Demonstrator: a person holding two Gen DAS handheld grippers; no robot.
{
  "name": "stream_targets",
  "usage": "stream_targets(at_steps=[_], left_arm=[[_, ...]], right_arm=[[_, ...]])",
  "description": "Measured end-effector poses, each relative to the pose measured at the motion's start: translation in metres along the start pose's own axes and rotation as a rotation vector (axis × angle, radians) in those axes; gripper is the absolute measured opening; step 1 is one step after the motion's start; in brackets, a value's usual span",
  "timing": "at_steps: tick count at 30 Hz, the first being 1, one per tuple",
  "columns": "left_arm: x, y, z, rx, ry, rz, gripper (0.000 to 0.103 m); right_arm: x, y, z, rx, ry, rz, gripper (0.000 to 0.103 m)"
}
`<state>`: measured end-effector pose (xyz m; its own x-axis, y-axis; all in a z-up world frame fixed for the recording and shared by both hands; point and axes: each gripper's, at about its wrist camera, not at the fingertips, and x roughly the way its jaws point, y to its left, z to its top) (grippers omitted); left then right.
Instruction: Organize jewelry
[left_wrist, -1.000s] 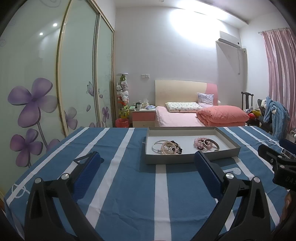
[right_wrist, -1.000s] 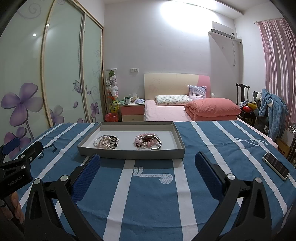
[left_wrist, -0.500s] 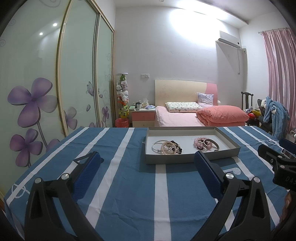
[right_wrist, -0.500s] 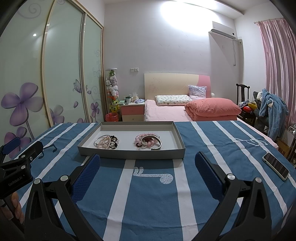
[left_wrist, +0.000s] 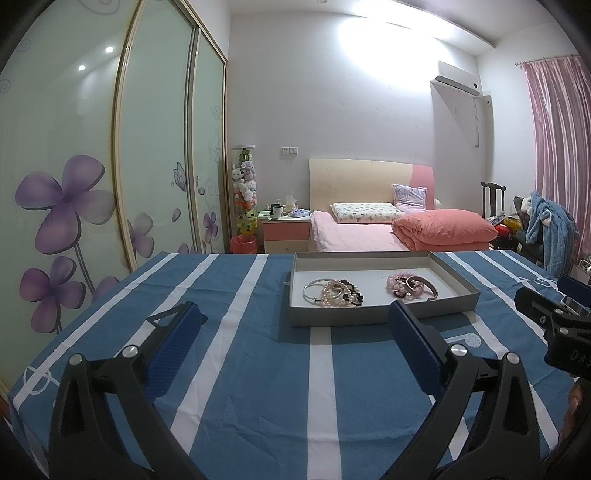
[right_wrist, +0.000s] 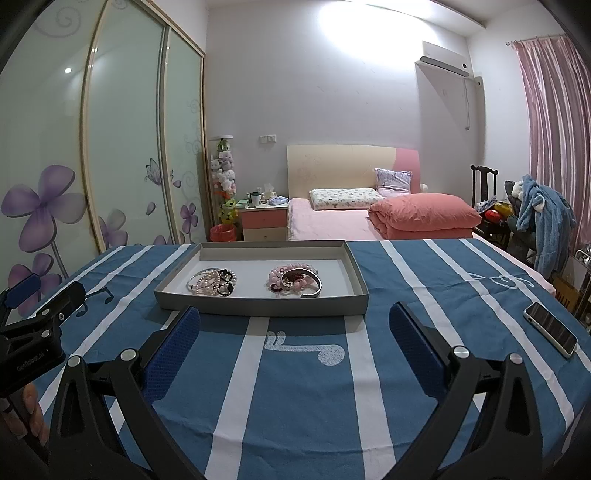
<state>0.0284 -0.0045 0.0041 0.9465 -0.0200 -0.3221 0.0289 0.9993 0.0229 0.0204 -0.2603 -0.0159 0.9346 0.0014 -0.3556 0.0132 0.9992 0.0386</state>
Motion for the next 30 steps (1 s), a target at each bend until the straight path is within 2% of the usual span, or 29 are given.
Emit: stream_targets(at_steps=[30], left_arm=[[0.0058,0.0002,-0.0035,-0.005,0.015,-0.004,0.099]], right_arm=[[0.0003,0.0035,-0.0041,0.005,0.006,0.002,0.101]])
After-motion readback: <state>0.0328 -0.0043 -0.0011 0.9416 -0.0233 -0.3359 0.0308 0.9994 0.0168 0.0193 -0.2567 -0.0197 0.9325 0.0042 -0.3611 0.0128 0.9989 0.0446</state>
